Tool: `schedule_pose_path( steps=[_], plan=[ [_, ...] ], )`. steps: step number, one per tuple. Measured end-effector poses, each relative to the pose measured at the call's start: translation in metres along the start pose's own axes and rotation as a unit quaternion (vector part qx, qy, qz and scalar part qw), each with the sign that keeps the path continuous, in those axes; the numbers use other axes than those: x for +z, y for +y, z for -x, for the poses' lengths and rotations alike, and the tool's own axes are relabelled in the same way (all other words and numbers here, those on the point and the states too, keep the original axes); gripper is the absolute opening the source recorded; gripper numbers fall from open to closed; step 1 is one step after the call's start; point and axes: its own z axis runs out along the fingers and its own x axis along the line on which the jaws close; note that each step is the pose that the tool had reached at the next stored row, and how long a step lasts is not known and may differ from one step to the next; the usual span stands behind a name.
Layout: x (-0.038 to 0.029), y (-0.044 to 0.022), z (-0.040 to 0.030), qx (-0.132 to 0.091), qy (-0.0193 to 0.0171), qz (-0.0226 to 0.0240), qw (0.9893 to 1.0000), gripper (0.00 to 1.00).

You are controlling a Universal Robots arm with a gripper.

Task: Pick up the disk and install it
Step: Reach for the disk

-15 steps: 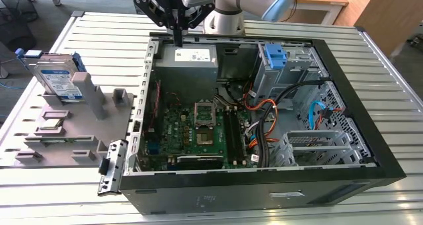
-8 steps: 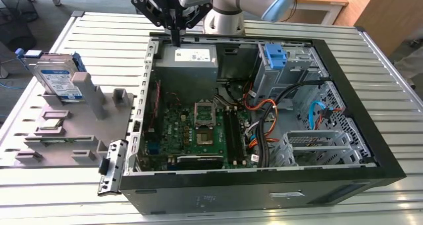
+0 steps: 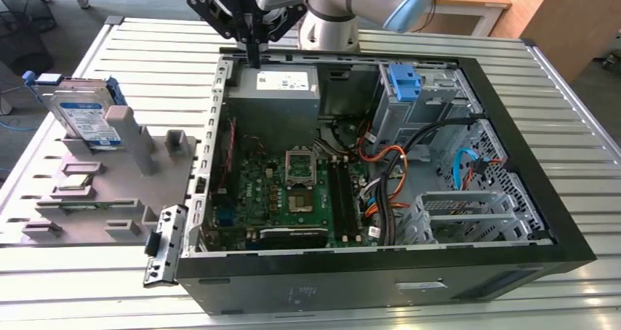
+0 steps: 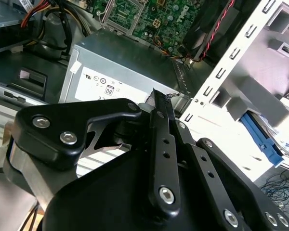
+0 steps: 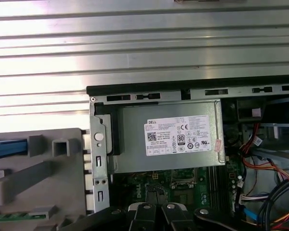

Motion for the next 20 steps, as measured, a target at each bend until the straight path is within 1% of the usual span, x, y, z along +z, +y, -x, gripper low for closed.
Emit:
schedule_pose_path(
  steps=[14,20],
  plan=[
    [-0.0003,-0.0008,-0.0100,0.000,0.0000,0.0000,1.0000,0.11],
    [-0.0003,-0.0009,-0.0114,0.000,0.0000,0.0000,1.0000,0.11]
  ],
)
